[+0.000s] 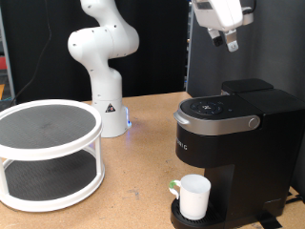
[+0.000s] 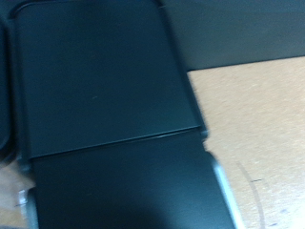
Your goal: Make a cup of coffee with the keurig machine
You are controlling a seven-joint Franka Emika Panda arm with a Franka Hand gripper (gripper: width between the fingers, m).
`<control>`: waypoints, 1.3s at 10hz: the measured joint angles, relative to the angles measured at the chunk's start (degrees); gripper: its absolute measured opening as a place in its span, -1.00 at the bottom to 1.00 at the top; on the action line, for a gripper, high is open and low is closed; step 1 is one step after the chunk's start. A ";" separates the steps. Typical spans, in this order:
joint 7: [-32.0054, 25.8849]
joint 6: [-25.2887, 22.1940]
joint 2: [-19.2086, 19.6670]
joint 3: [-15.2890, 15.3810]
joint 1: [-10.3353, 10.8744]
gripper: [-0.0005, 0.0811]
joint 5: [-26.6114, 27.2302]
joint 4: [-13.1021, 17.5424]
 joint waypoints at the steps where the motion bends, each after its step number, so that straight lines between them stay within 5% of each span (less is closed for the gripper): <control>1: 0.02 -3.35 0.65 0.00 -0.16 0.99 -1.58 1.11; 5: 1.98 -3.69 2.98 0.22 -0.74 0.99 -9.97 2.21; 7: 2.61 0.42 3.37 0.13 -1.11 0.29 -12.68 1.36; 8: 2.61 1.92 3.39 0.09 -1.30 0.29 -13.11 0.87; 9: 2.60 3.06 3.40 0.08 -1.46 -0.08 -13.72 0.19; 10: 2.58 3.82 3.40 0.08 -1.52 -0.08 -14.35 -0.57; 12: 2.68 5.10 3.47 0.10 -1.52 -0.86 -15.53 -2.34; 13: 3.36 6.09 3.62 0.16 -1.53 -0.86 -16.54 -3.37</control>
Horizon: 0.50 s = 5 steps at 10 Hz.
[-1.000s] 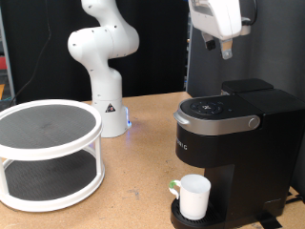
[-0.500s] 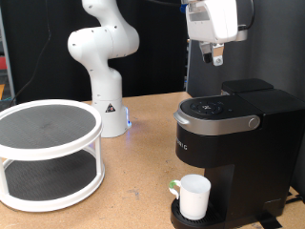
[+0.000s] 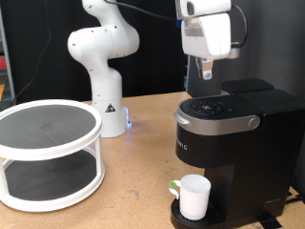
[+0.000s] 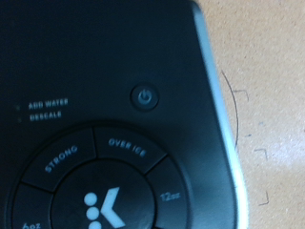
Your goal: Make a cup of coffee with the keurig machine
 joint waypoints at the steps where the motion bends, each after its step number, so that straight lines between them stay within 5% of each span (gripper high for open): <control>1: 1.37 1.46 0.36 0.10 0.00 -0.96 -0.97 -1.00; 5: 4.36 5.84 3.91 0.20 0.00 -0.97 -3.18 -2.30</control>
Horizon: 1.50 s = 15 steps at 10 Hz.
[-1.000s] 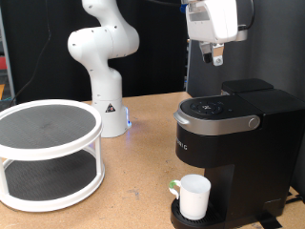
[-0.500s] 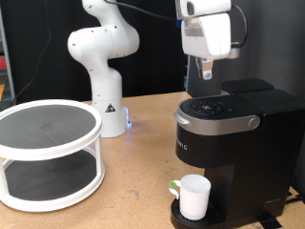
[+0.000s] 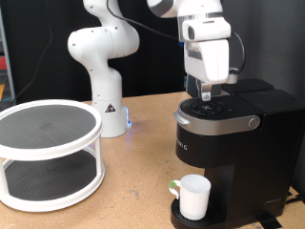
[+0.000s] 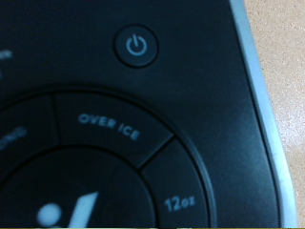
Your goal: Make a cup of coffee with the keurig machine
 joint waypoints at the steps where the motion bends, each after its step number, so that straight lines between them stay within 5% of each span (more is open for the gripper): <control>1: 0.01 0.85 0.86 0.00 0.00 -0.97 -0.01 -0.09; 6: 0.00 0.01 2.31 0.00 0.04 -0.97 0.52 0.31; 15: 1.55 -18.75 8.51 -1.83 -0.27 -0.97 7.48 10.84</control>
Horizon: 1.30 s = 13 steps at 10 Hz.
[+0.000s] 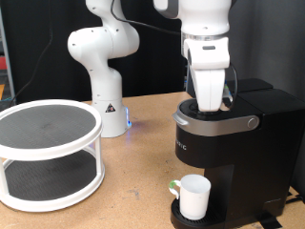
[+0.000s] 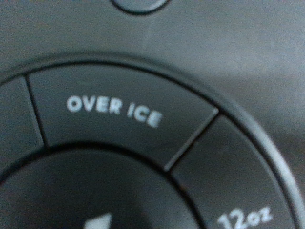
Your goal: Make a cup of coffee with the keurig machine
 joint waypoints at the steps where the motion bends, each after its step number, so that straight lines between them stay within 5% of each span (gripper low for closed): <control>1: 0.00 -1.62 0.86 -0.08 0.00 -0.97 0.02 1.28; 6: -0.99 -0.76 1.30 0.00 0.01 -0.97 0.78 1.62; 10: -11.74 4.98 -2.86 -0.02 0.04 -0.97 8.39 -4.08; 13: -13.65 6.29 -7.08 0.00 0.05 -0.97 12.84 -6.77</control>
